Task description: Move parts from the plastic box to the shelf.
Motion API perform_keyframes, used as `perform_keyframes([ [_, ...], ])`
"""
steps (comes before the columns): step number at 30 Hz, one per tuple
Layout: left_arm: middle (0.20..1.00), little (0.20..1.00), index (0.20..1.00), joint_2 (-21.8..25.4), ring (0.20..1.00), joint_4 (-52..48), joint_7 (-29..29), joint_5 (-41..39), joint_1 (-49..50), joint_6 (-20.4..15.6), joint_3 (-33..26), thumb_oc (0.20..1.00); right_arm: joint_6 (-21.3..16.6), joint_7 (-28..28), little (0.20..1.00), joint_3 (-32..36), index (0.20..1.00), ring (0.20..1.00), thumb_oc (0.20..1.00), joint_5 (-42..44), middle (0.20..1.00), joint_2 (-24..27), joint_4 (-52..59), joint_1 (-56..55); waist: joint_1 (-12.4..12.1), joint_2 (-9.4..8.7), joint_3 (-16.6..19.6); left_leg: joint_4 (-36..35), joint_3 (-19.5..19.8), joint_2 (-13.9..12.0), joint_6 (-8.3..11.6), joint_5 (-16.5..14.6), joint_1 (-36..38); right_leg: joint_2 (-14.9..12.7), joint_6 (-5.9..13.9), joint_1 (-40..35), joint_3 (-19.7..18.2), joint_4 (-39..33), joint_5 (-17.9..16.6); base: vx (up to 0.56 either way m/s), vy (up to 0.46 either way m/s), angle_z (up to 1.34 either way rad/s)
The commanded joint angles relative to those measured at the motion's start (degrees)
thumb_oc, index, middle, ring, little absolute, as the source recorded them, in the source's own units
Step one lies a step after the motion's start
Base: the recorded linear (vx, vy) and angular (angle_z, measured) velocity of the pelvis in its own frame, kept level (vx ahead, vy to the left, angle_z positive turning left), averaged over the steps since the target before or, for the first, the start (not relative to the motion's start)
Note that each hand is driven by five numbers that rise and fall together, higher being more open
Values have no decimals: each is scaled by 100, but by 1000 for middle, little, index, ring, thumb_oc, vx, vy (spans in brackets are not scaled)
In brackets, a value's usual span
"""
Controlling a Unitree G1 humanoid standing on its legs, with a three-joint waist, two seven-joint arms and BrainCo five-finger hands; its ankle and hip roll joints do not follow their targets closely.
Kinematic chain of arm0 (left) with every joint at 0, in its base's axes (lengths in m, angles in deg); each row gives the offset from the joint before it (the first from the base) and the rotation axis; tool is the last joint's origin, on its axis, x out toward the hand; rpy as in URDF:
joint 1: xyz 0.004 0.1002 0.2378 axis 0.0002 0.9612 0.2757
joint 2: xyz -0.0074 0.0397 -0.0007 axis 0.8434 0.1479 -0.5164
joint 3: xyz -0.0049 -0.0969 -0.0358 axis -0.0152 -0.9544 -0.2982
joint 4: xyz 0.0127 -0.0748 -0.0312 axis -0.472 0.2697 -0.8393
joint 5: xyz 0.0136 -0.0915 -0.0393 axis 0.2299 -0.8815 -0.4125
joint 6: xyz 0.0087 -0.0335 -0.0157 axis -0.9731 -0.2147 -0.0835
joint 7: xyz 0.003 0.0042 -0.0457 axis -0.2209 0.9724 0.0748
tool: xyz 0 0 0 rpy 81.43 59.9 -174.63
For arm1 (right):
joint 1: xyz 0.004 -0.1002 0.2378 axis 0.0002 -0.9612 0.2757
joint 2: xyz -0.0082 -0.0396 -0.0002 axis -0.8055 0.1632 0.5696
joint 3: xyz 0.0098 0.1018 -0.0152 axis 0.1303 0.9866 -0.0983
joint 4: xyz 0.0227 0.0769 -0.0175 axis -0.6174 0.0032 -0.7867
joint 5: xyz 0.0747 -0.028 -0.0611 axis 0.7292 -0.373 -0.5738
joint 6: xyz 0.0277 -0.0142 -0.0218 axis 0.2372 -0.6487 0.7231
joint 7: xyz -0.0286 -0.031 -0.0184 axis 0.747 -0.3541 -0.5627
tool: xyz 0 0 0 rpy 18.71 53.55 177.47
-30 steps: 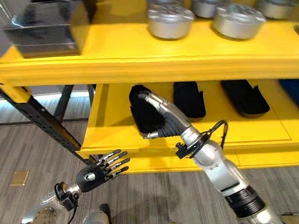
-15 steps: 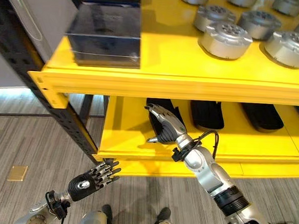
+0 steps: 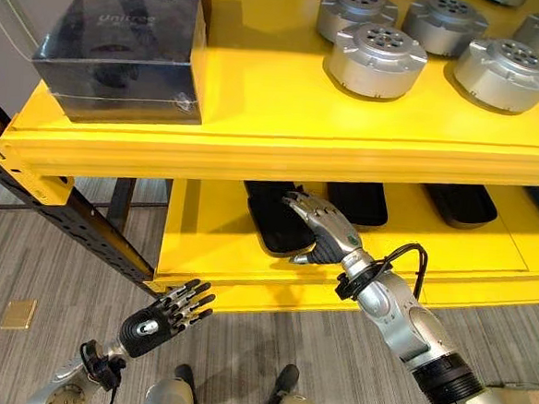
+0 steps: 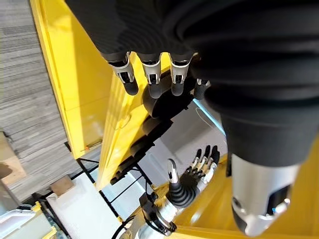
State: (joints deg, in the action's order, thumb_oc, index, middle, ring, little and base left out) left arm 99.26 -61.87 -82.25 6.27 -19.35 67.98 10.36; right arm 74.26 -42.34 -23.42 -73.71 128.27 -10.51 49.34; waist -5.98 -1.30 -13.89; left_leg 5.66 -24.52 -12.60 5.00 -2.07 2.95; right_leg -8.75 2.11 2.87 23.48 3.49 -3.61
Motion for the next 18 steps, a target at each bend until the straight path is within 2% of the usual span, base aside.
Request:
perform_keyframes([
  [1, 1000, 1000, 1000, 22, 1000, -398, -143, -43, 32, -158, 44, 1000, -266, 17, 1000, 108, 1000, 1000, 1000, 4, 1000, 161, 233, 172, -171, -54, 54, 296, 335, 5, -228, -6, -264, -716, 803, -300, -36, 789, 652, 0, 0, 0],
  [3, 1000, 1000, 1000, 32, 1000, -399, -107, -62, 9, -125, 33, 1000, -299, -80, 1000, 32, 1000, 1000, 1000, -7, 1000, 135, 161, 217, -189, -65, 39, 312, 348, 1, -225, -4, -290, -716, 803, -285, -24, 804, 658, 0, 0, 0],
  [9, 1000, 1000, 1000, 70, 1000, -351, -88, -17, -133, -58, 16, 1000, -45, -306, 1000, -385, 1000, 1000, 1000, -137, 1000, 4, -394, 563, -303, -76, -90, 351, 414, -31, -199, 36, -431, -724, 790, -217, 54, 865, 682, -48, -11, 5],
  [13, 1000, 1000, 1000, 87, 1000, -269, 57, -59, -313, -68, 1, 1000, 22, 515, 1000, -718, 1000, 1000, 1000, -638, 1000, -287, -1328, 781, -420, -77, -271, 438, 466, -65, -218, 57, -596, -777, 783, -126, 144, 939, 674, -59, -24, 15],
  [18, 1000, 1000, 1000, 124, 1000, -309, 198, -40, -486, 15, 21, 1000, 233, 730, 1000, -877, 1000, 1000, 1000, -932, 1000, -514, -1877, 1198, -528, -35, -408, 570, 531, -74, -224, 43, -770, -815, 754, -31, 198, 1062, 728, -13, -4, 7],
])
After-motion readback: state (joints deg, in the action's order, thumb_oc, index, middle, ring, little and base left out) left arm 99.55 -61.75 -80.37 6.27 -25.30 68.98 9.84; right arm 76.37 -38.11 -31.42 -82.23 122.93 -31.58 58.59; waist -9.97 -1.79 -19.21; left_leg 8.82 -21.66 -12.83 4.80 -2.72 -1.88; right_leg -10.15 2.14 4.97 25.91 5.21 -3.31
